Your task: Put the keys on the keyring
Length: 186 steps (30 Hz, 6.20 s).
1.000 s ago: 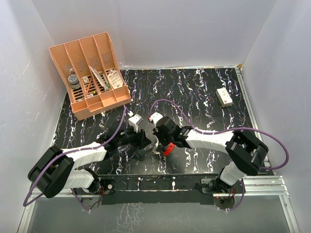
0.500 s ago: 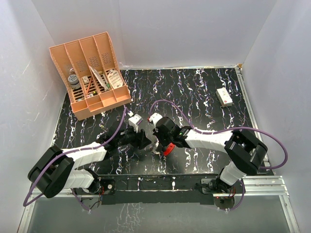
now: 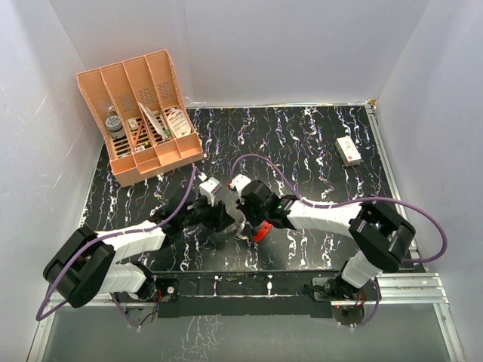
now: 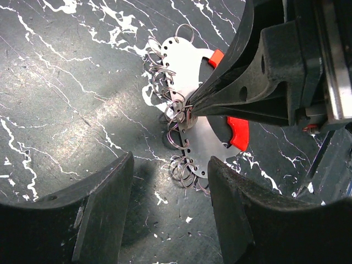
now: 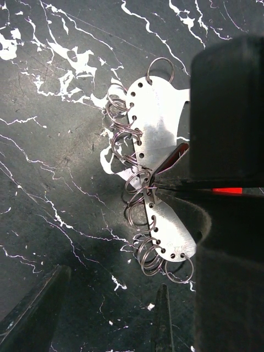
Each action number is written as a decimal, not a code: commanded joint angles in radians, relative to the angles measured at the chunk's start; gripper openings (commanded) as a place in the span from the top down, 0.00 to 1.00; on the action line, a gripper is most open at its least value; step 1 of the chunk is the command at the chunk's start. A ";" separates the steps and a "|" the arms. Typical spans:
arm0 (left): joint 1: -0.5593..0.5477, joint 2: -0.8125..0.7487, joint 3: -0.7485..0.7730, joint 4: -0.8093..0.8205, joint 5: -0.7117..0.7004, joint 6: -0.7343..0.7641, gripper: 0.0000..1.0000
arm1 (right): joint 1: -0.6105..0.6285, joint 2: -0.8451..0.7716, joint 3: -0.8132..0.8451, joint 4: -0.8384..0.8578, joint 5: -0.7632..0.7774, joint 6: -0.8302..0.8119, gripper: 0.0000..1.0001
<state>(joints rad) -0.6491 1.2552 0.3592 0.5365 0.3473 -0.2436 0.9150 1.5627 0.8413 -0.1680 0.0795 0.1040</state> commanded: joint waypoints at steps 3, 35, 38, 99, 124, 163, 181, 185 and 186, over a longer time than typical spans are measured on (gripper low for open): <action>0.006 -0.038 -0.008 -0.014 -0.011 0.009 0.45 | -0.002 0.015 0.055 0.032 -0.001 -0.026 1.00; 0.006 -0.037 -0.019 -0.011 -0.019 0.010 0.46 | 0.000 -0.001 0.041 0.051 -0.046 -0.108 1.00; 0.006 -0.035 -0.022 -0.010 -0.021 0.009 0.46 | 0.001 0.000 0.041 0.051 -0.045 -0.112 1.00; 0.074 -0.084 -0.073 -0.042 -0.094 -0.059 0.49 | 0.047 0.028 0.071 -0.036 0.041 -0.141 1.00; 0.061 0.101 -0.014 0.096 0.139 -0.062 0.49 | 0.046 -0.078 -0.024 -0.004 0.026 -0.109 1.00; -0.014 0.426 0.097 0.318 0.207 -0.037 0.61 | 0.042 -0.524 -0.232 -0.038 -0.073 0.262 1.00; -0.020 0.397 0.075 0.283 0.197 -0.023 0.62 | 0.042 -0.538 -0.266 -0.028 -0.078 0.269 1.00; -0.020 0.379 0.067 0.268 0.185 -0.017 0.59 | 0.042 -0.535 -0.266 -0.022 -0.079 0.268 1.00; -0.021 0.375 0.066 0.265 0.182 -0.014 0.59 | 0.042 -0.533 -0.265 -0.022 -0.079 0.268 1.00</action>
<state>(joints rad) -0.6659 1.6691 0.4442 0.8440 0.5388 -0.2913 0.9554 1.0397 0.5751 -0.2356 0.0002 0.3672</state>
